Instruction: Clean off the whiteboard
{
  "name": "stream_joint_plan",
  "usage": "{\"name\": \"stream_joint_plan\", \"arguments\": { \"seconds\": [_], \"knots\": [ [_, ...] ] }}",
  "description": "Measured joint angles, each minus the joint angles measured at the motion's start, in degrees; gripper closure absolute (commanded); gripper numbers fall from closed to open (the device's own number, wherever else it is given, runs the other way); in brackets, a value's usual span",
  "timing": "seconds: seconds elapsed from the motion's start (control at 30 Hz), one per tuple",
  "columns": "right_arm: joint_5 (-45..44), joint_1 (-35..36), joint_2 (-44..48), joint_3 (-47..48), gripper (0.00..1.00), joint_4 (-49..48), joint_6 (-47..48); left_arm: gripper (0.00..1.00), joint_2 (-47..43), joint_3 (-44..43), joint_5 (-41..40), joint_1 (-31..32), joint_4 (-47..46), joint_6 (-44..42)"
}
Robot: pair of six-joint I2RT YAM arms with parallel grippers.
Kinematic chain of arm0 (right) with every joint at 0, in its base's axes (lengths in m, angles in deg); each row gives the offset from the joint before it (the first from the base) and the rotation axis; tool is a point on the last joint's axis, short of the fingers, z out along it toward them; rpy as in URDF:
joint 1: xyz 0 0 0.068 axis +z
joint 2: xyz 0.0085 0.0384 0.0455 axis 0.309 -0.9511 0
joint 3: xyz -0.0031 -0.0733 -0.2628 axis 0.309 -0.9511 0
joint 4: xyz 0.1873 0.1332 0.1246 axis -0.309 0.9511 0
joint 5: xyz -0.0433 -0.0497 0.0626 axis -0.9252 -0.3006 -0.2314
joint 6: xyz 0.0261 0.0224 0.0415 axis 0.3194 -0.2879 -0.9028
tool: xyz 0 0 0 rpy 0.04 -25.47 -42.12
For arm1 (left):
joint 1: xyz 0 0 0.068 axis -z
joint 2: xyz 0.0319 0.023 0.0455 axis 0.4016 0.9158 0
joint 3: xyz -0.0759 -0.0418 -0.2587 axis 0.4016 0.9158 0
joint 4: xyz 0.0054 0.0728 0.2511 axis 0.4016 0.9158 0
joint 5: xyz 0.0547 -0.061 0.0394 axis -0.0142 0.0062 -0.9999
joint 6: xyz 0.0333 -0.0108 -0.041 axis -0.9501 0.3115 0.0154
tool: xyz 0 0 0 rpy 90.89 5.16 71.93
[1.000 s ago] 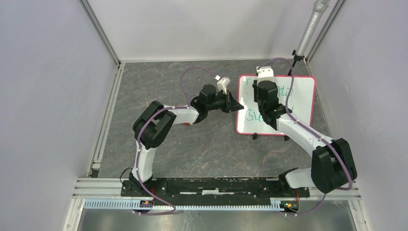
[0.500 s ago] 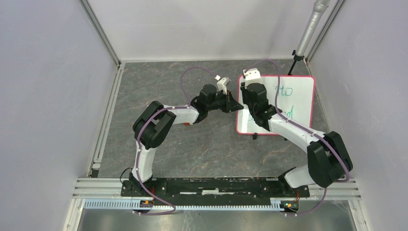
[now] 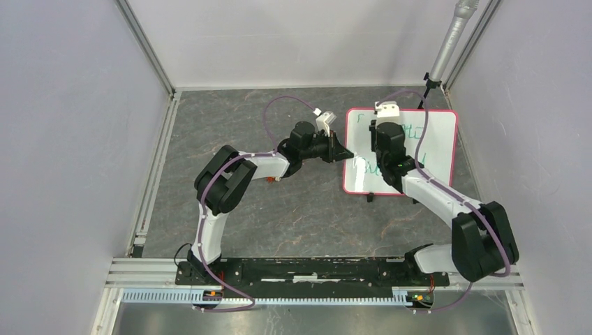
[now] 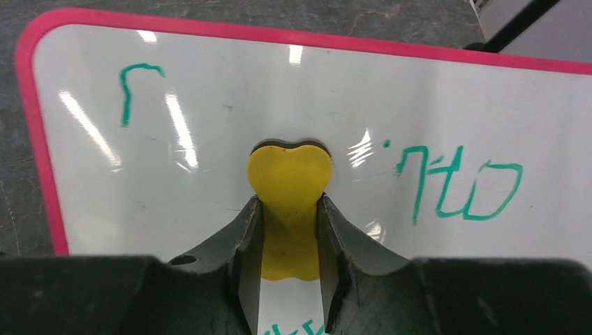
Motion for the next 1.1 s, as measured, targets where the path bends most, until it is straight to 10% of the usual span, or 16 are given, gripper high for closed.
{"name": "stream_joint_plan", "arguments": {
  "seconds": [0.33, 1.1],
  "knots": [
    [0.3, 9.6, -8.4, 6.6, 0.65, -0.3, -0.6, 0.98, 1.5, -1.7, 2.1, -0.7, 0.8, -0.1],
    [1.7, 1.2, -6.6, 8.9, 0.65, 2.4, 0.5, 0.98, 1.9, -4.0, 2.0, -1.0, 3.3, -0.5]
  ]
}}
